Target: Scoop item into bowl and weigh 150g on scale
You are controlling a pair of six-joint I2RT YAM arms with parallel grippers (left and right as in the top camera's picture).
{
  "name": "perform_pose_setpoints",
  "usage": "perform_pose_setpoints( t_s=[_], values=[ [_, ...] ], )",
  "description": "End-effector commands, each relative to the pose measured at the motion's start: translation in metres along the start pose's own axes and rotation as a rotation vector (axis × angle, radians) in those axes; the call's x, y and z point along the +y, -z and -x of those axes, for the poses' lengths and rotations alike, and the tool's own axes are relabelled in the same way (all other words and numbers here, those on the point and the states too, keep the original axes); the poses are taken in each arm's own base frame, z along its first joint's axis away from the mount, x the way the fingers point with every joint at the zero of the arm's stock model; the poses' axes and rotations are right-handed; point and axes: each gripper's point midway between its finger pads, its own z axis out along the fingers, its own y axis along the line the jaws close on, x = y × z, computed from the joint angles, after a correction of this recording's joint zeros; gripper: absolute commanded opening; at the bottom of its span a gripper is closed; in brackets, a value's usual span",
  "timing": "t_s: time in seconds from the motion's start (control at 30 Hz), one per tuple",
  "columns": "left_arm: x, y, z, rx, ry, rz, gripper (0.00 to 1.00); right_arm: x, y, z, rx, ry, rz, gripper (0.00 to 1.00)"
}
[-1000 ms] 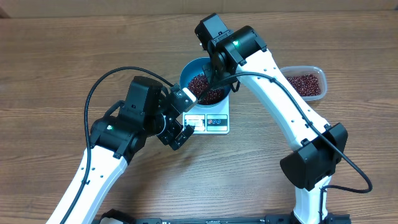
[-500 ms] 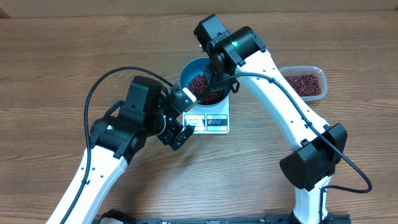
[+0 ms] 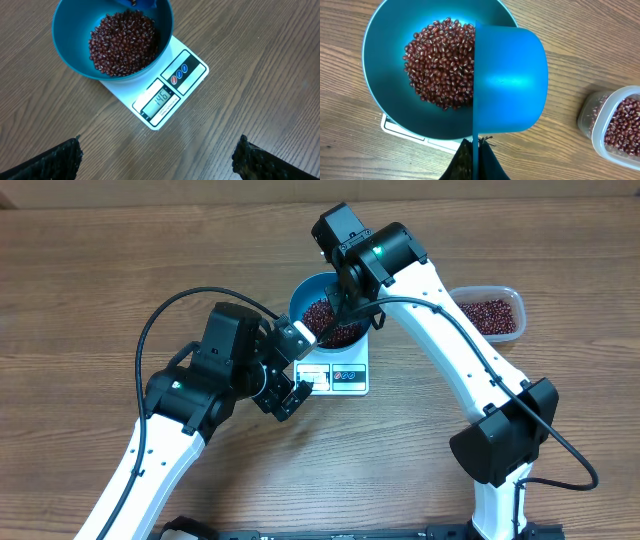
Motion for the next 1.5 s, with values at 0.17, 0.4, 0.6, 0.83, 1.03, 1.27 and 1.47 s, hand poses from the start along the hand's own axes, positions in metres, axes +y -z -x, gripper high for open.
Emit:
perform_pose_setpoints(
  t_s=[0.17,0.4,0.6,0.83,1.03,1.27,1.47],
  values=[
    [0.0020,0.0016,0.0020,-0.007,0.009,0.005,1.00,-0.0020,0.0301,0.0102,-0.088,-0.006,0.009,0.04],
    [0.0020,0.0016,0.0020,-0.007,0.009,0.005,1.00,-0.0019,0.0301,0.0102,-0.088,-0.007,0.009,0.04],
    [0.0020,0.0016,0.0020,-0.007,0.009,0.005,1.00,0.0027,0.0305,0.0067,-0.078,0.004,0.012,0.04],
    [0.0020,0.0016,0.0020,-0.007,0.009,0.005,1.00,0.0075,0.0309,0.0076,-0.082,0.009,0.030,0.04],
    [0.0020,0.0016,0.0020,-0.007,0.009,0.005,0.99,0.0052,0.0311,0.0091,-0.090,0.010,0.014,0.04],
    [0.0020,0.0016,0.0020,-0.007,0.009,0.005,0.99,0.0053,0.0312,0.0099,-0.093,0.010,0.015,0.04],
    [0.0020,0.0016,0.0020,-0.007,0.009,0.004,1.00,0.0054,0.0312,0.0101,-0.094,0.009,0.015,0.04]
  ],
)
